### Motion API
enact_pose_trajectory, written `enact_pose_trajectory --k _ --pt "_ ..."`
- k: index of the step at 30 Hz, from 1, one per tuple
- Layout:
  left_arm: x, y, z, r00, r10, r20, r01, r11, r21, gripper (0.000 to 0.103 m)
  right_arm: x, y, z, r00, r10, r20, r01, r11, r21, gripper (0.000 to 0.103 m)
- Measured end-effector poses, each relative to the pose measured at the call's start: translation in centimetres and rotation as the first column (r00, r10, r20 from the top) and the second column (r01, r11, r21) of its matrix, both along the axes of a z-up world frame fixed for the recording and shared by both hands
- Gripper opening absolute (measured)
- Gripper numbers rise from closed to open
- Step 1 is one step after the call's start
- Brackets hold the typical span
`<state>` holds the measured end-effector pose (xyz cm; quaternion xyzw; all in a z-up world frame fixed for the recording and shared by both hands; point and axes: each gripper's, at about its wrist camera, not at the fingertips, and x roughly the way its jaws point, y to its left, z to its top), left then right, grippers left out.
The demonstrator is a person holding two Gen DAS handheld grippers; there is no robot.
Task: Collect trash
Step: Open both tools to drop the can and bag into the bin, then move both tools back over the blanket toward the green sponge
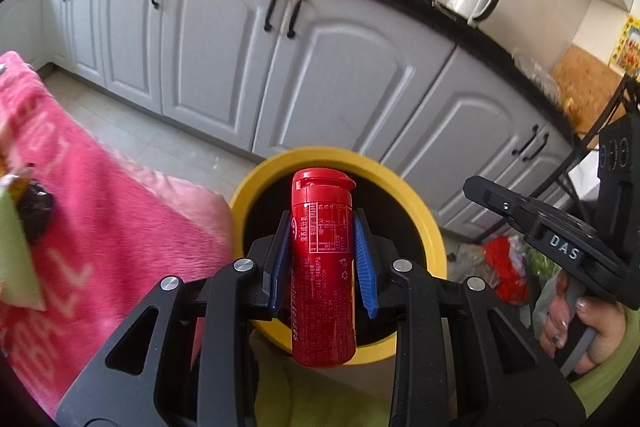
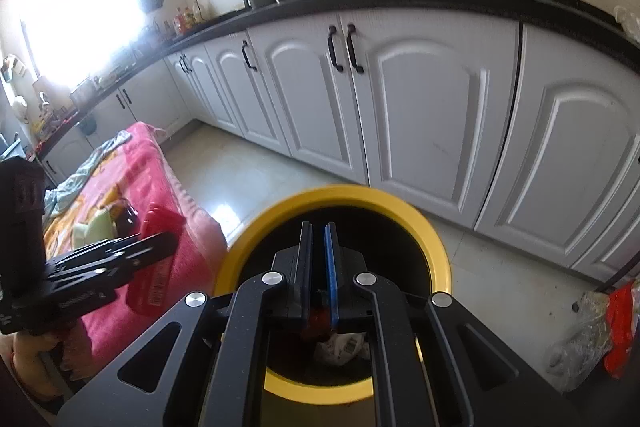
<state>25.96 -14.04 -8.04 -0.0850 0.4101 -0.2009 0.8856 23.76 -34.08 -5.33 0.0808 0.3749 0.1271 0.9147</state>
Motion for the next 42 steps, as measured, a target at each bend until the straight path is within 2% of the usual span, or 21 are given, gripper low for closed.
enact_pose_trajectory --k 7,15,17,19,20,22,24,26,32,33,38,42 --pt "1.2 -1.8 -2.4 0.998 -0.041 -0.045 0.042 0.999 0.021 0.023 0.7 -0.9 -2.8 0.996 -0.007 -0.086 0.009 1.0 0.018 0.007" --pt "2.0 -2.8 -3.6 0.996 -0.057 -0.07 0.059 0.998 0.025 0.023 1.2 -1.4 -3.9 0.992 -0.005 -0.128 0.009 1.0 0.029 0.008" --pt "2.1 -2.8 -3.8 0.996 -0.054 -0.078 0.056 0.998 0.024 0.024 1.3 -1.6 -4.1 0.991 -0.008 -0.136 0.013 0.999 0.031 0.013" --pt "2.1 -2.7 -3.9 0.996 -0.046 -0.081 0.049 0.999 0.024 0.034 1.3 -1.6 -4.3 0.99 -0.013 -0.143 0.017 0.999 0.031 0.026" --pt "2.1 -2.6 -4.0 0.996 -0.044 -0.083 0.046 0.999 0.022 0.039 1.4 -1.5 -4.4 0.99 -0.014 -0.144 0.018 0.999 0.03 0.027" --pt "2.0 -2.3 -3.9 0.996 -0.034 -0.083 0.036 0.999 0.028 0.041 1.4 -1.4 -4.5 0.989 -0.009 -0.148 0.014 0.999 0.03 0.029" --pt "1.9 -1.9 -3.8 0.996 -0.022 -0.084 0.024 0.999 0.03 0.049 1.4 -1.4 -4.4 0.989 -0.011 -0.148 0.015 1.0 0.027 0.036" --pt "1.8 -1.6 -3.7 0.996 -0.014 -0.083 0.016 0.999 0.032 0.053 1.4 -1.4 -4.3 0.989 -0.014 -0.144 0.018 1.0 0.026 0.048" --pt "1.3 -0.2 -2.6 0.997 0.021 -0.072 -0.019 0.999 0.034 0.071 1.1 -1.1 -3.6 0.992 -0.018 -0.124 0.021 0.999 0.025 0.065" --pt "1.2 0.1 -2.4 0.997 0.028 -0.068 -0.026 0.999 0.033 0.077 1.1 -1.0 -3.4 0.993 -0.017 -0.119 0.02 0.999 0.024 0.066" --pt "0.6 1.2 -1.3 0.998 0.053 -0.044 -0.051 0.998 0.04 0.092 0.8 -0.4 -2.5 0.996 -0.011 -0.086 0.012 1.0 0.019 0.076" --pt "0.1 2.0 -0.7 0.997 0.071 -0.031 -0.07 0.997 0.04 0.092 0.5 0.0 -1.7 0.998 -0.007 -0.064 0.008 1.0 0.017 0.076"
